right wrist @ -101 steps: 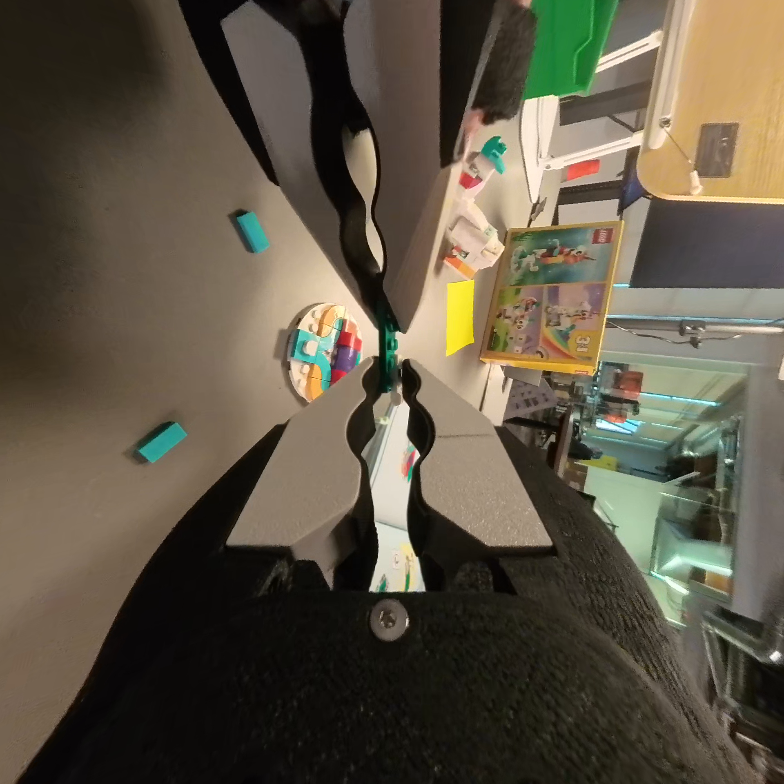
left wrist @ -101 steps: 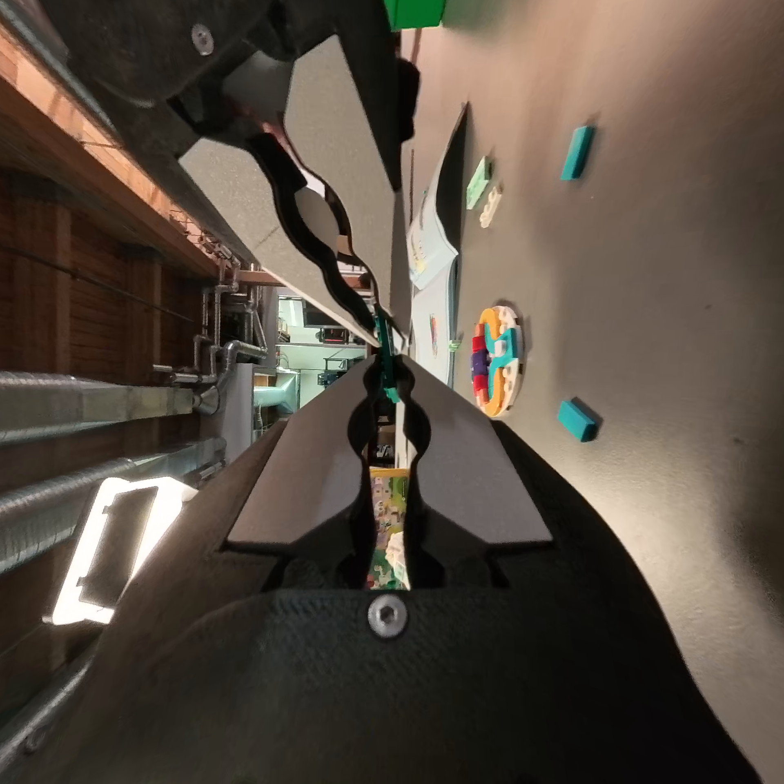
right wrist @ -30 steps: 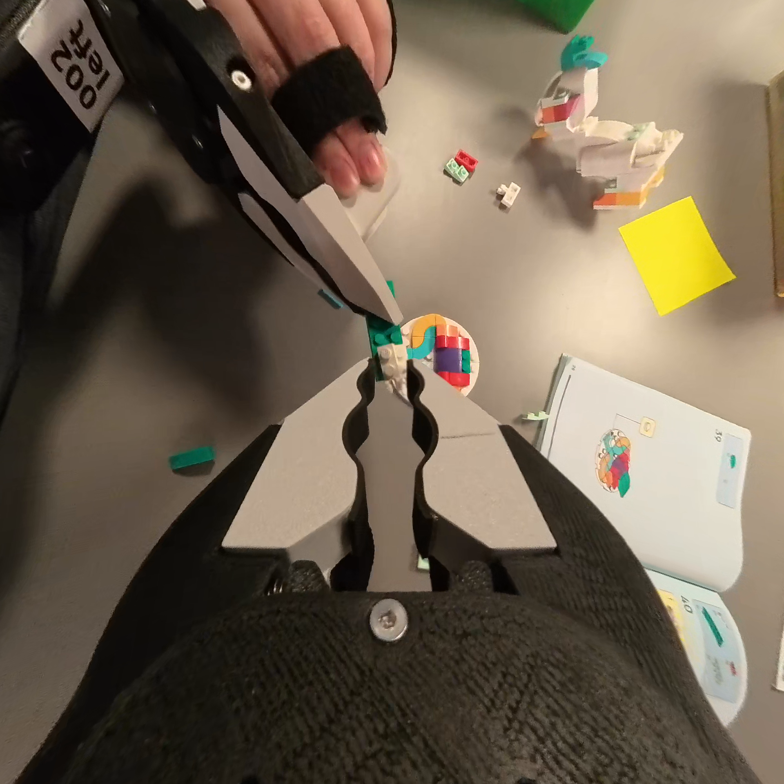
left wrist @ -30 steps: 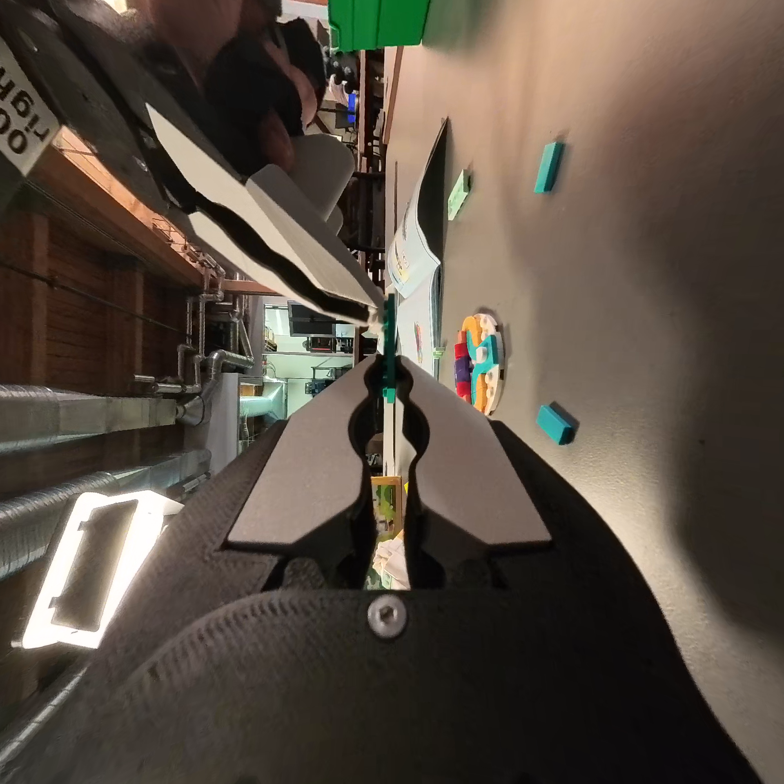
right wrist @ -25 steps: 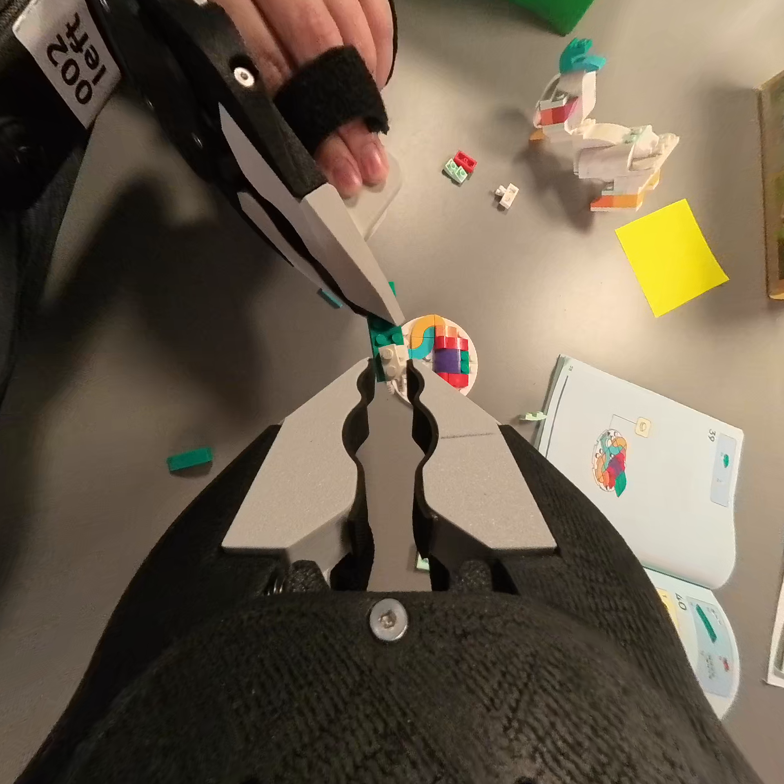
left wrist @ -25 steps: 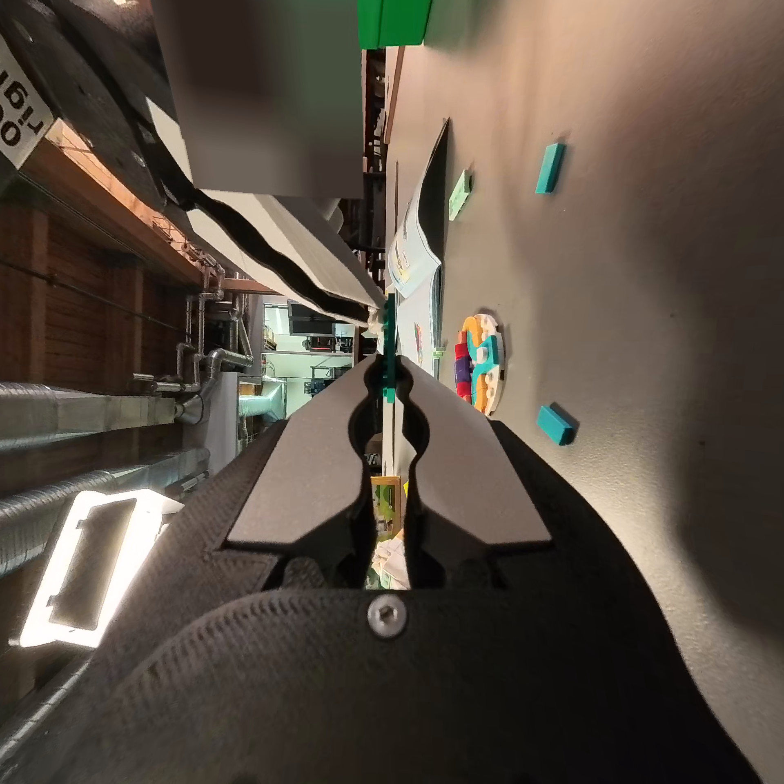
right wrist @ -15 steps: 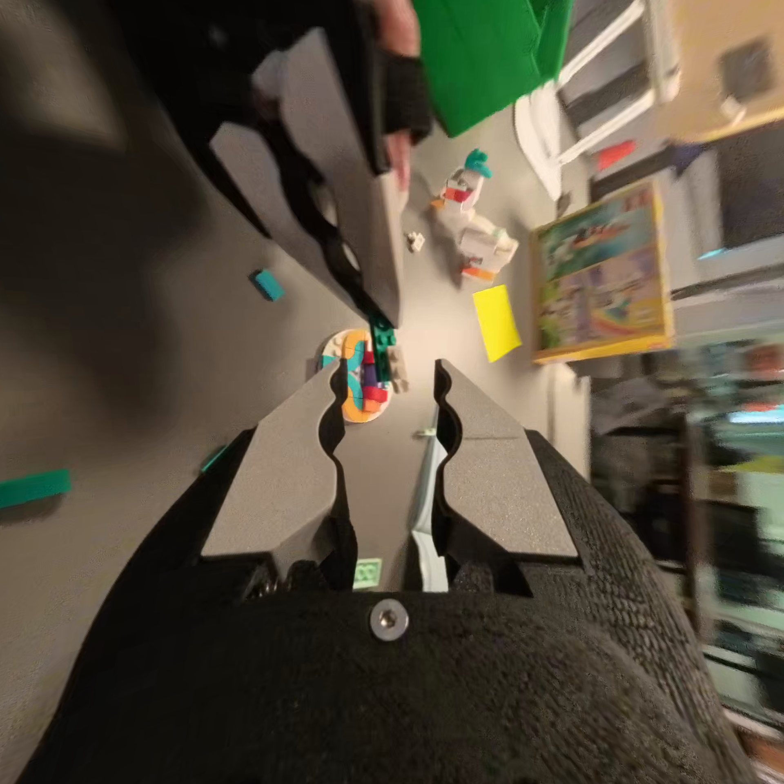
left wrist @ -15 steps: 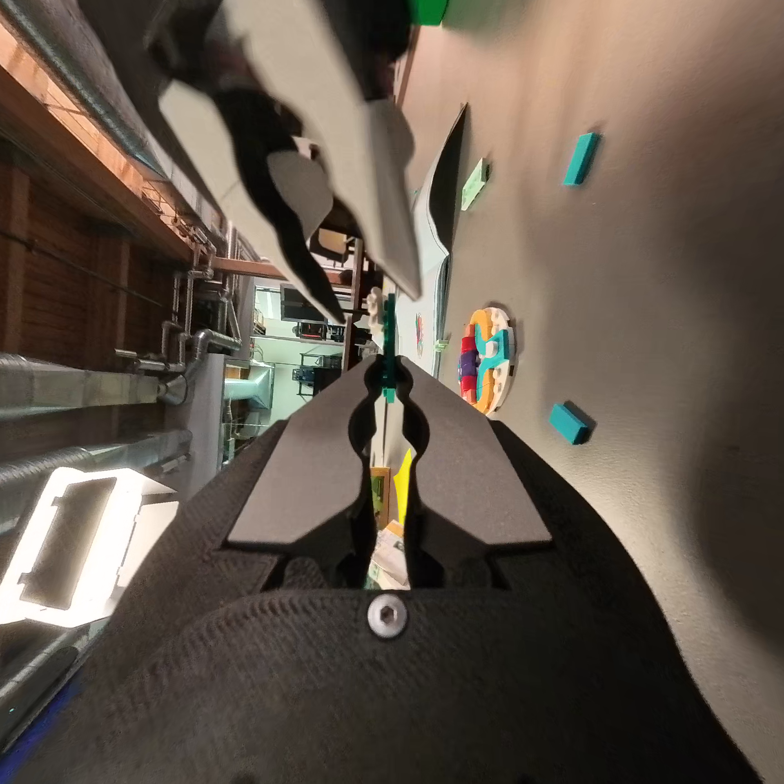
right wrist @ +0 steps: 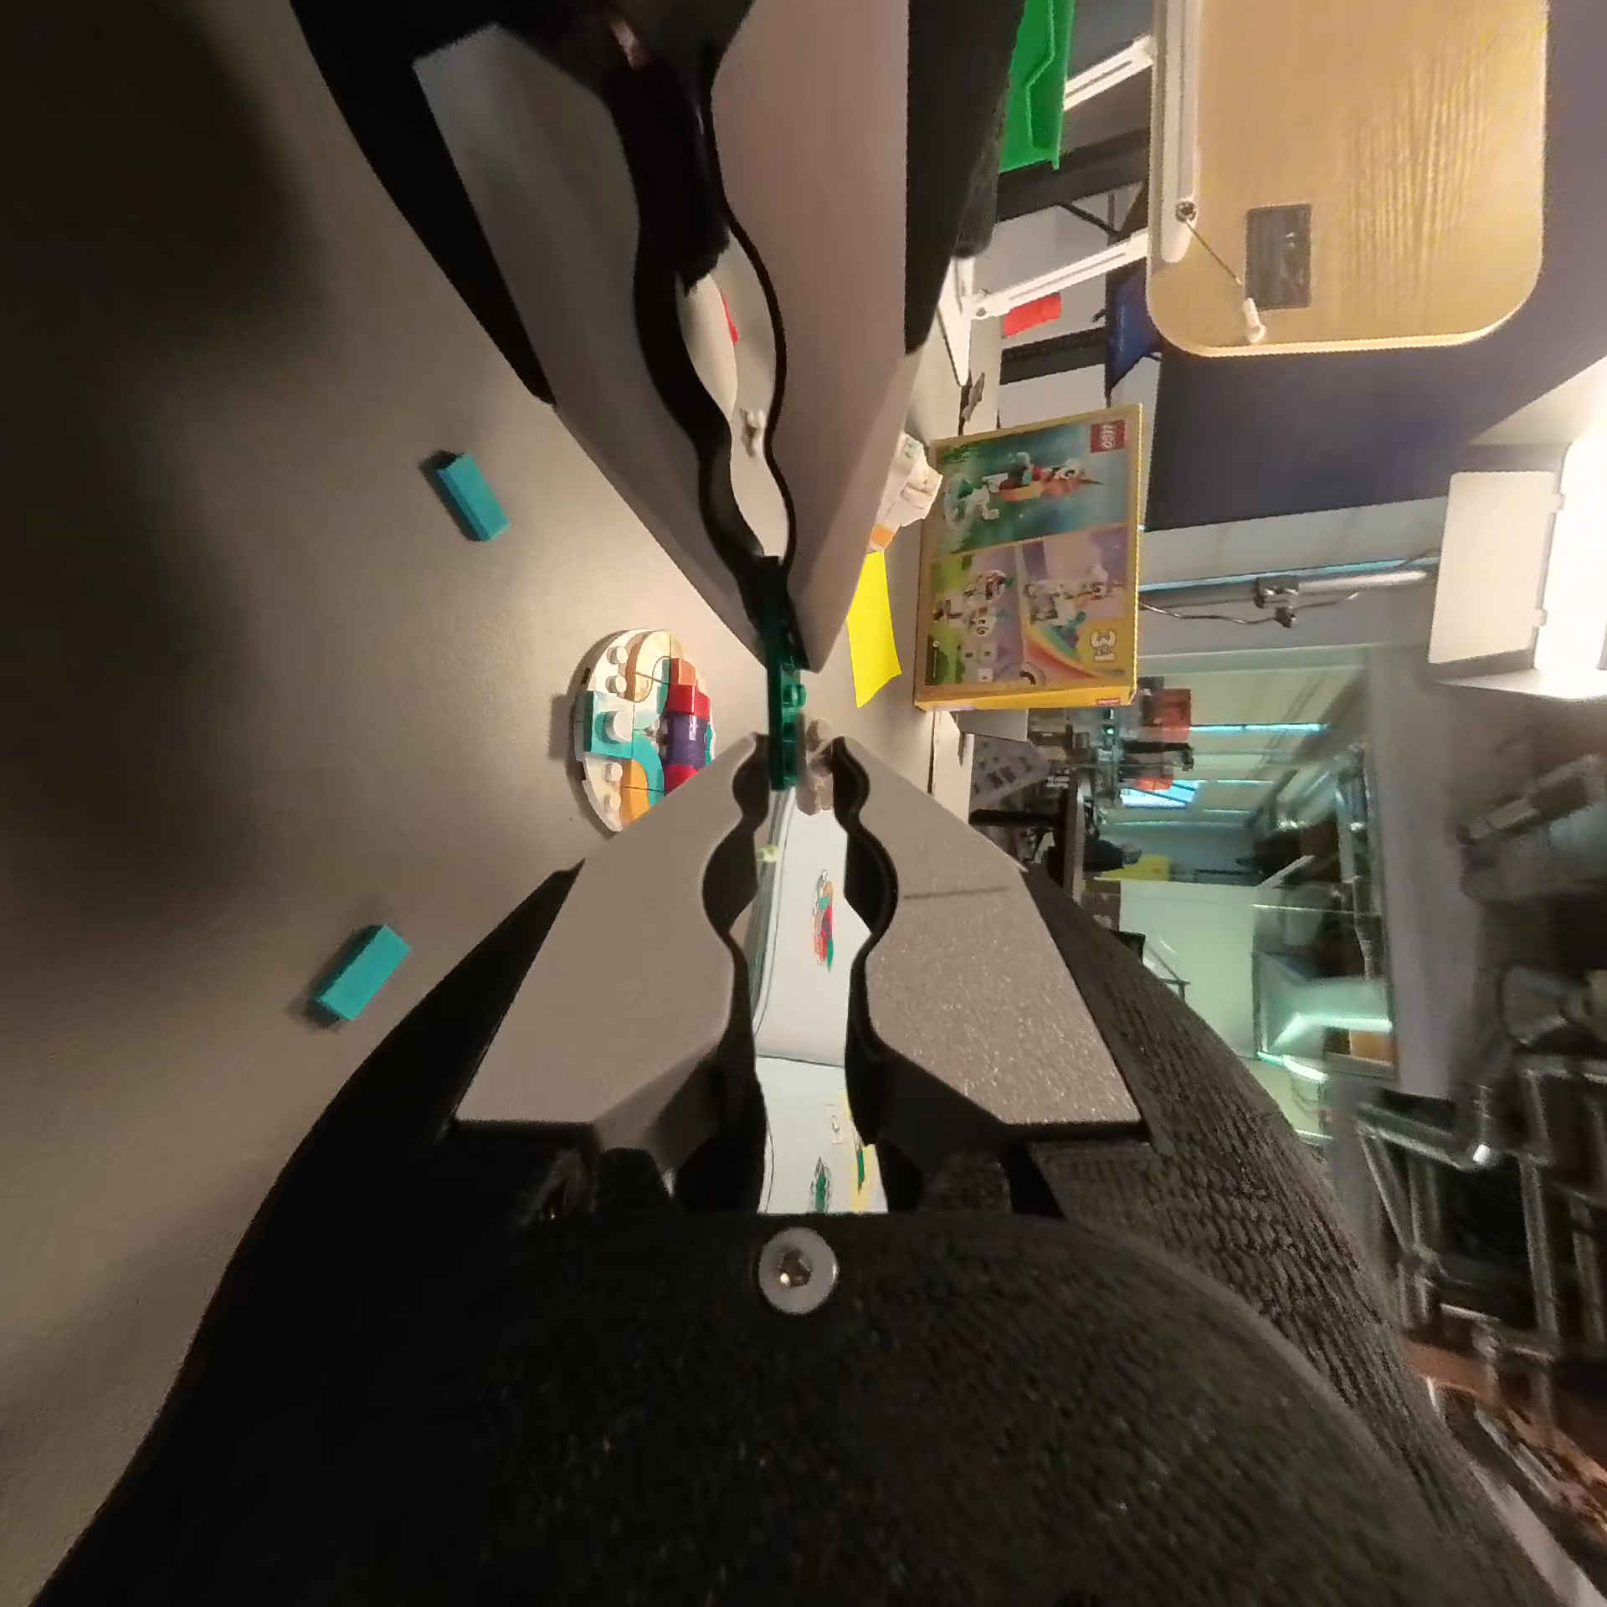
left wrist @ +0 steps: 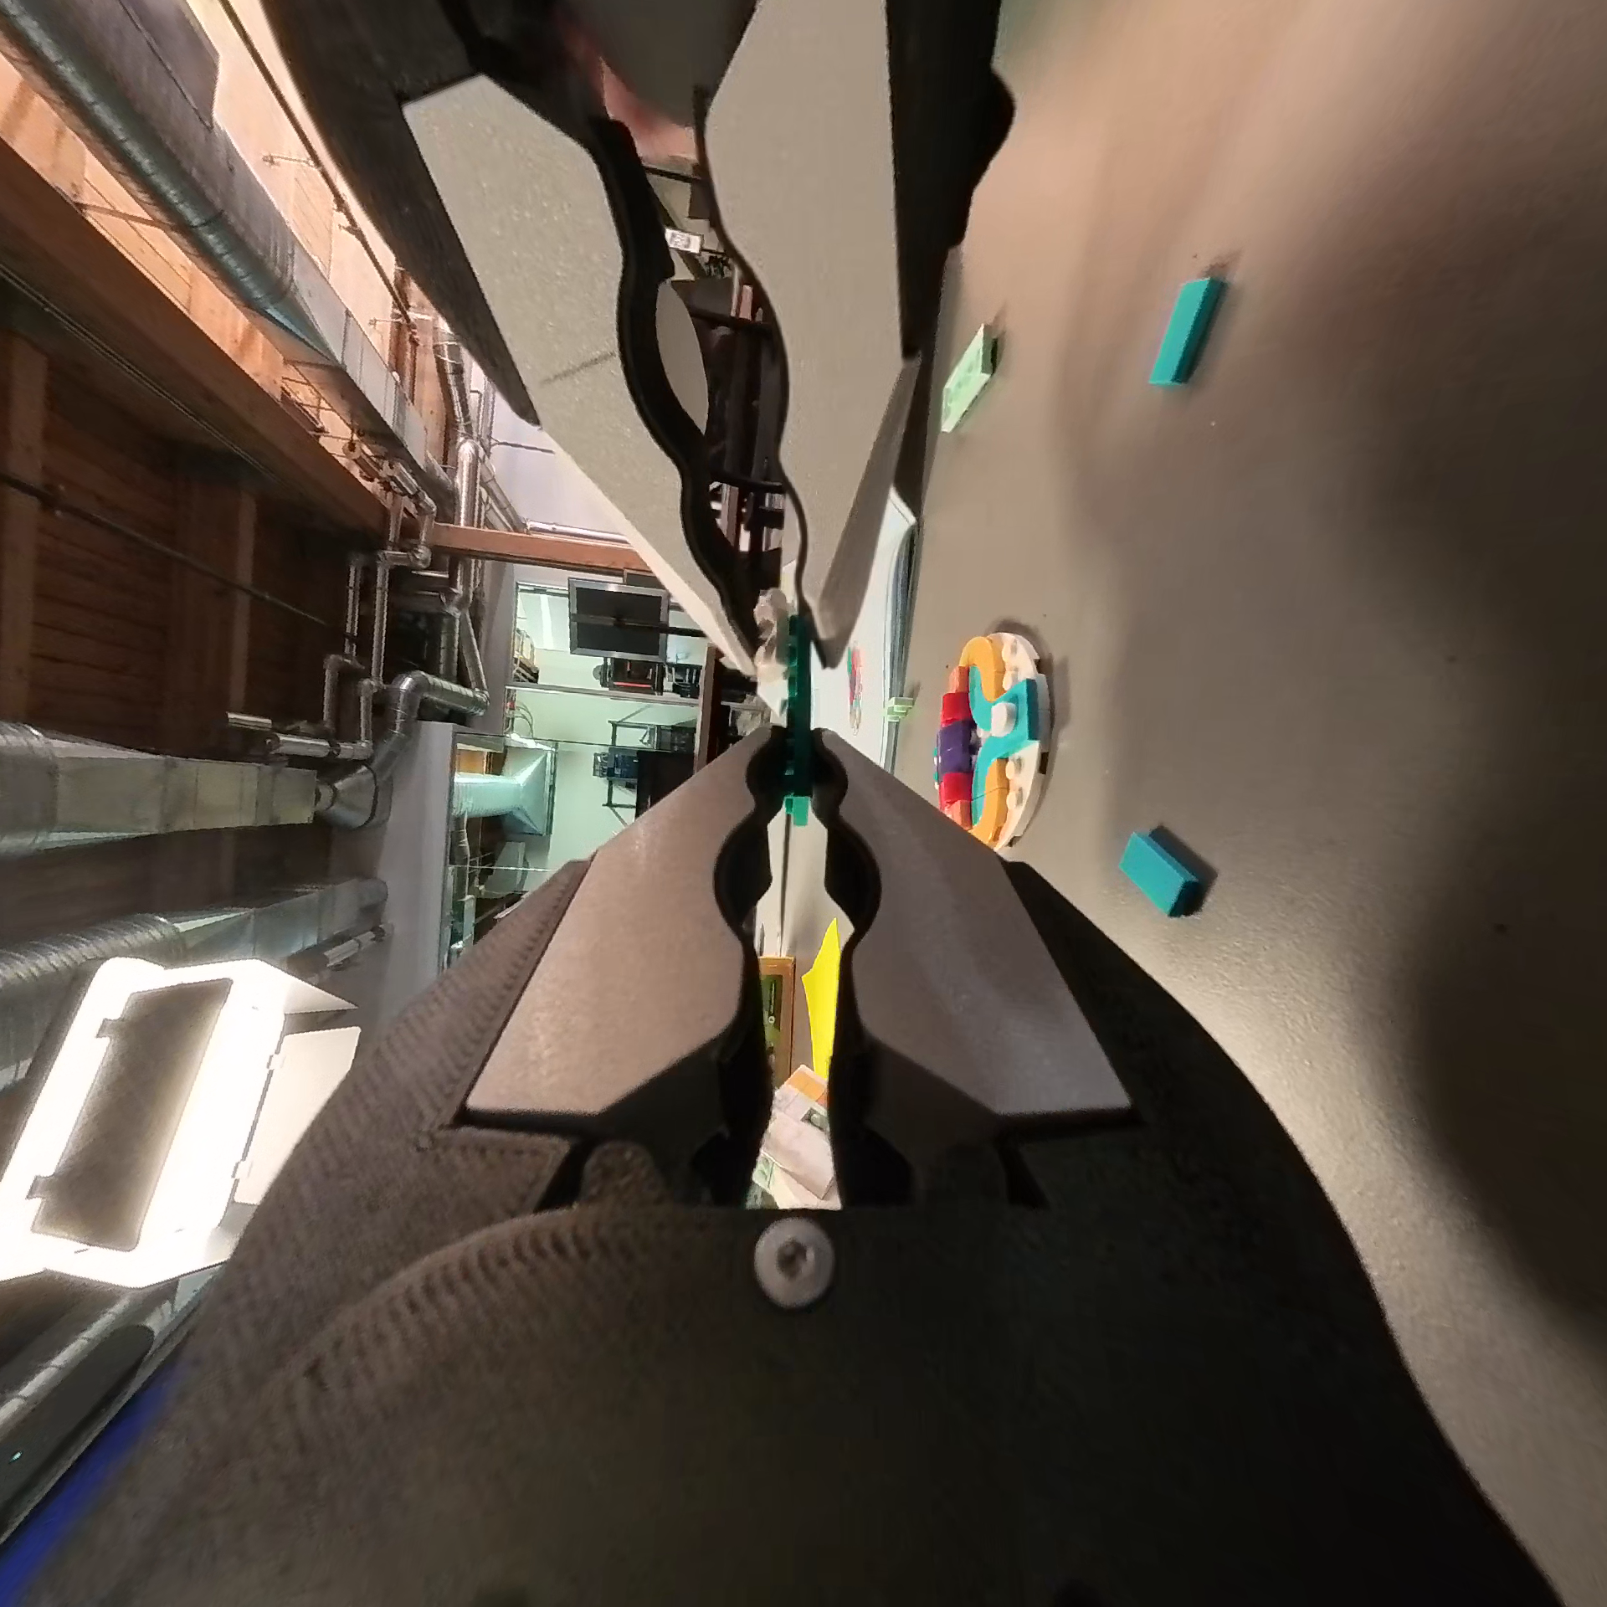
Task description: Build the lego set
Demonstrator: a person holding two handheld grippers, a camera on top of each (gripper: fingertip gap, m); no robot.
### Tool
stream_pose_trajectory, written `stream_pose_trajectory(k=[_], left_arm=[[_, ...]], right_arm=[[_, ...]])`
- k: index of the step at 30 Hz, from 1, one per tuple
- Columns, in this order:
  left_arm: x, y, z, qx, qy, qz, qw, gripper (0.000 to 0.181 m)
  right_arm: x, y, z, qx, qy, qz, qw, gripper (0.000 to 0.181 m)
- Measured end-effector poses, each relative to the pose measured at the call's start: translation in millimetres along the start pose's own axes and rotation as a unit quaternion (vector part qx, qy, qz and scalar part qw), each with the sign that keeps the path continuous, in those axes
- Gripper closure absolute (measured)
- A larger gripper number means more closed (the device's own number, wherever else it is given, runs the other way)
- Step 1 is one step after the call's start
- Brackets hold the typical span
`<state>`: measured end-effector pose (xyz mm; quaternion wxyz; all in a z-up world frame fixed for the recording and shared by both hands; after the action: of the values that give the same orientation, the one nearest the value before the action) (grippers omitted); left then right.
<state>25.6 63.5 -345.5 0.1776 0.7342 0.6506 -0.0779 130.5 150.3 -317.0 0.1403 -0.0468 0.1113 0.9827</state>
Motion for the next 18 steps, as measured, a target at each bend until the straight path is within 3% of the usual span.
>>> stream_pose_trajectory(k=[18], left_arm=[[-1.7,1.2,-1.4,-0.006,0.005,0.003,1.0,0.178]], right_arm=[[-0.2,0.7,-0.8,-0.029,-0.015,-0.028,0.999,0.173]])
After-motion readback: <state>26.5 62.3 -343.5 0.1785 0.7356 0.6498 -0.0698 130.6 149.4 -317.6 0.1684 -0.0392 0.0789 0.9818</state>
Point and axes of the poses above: each gripper's, where its closed fingertips meet, x out along the fingers, y out of its top, z = x × y across the jaws, the point moved 10 cm from there along -x, back along the fingers, and after that the axes turned 14 degrees about -y, right-handed, at the moved point
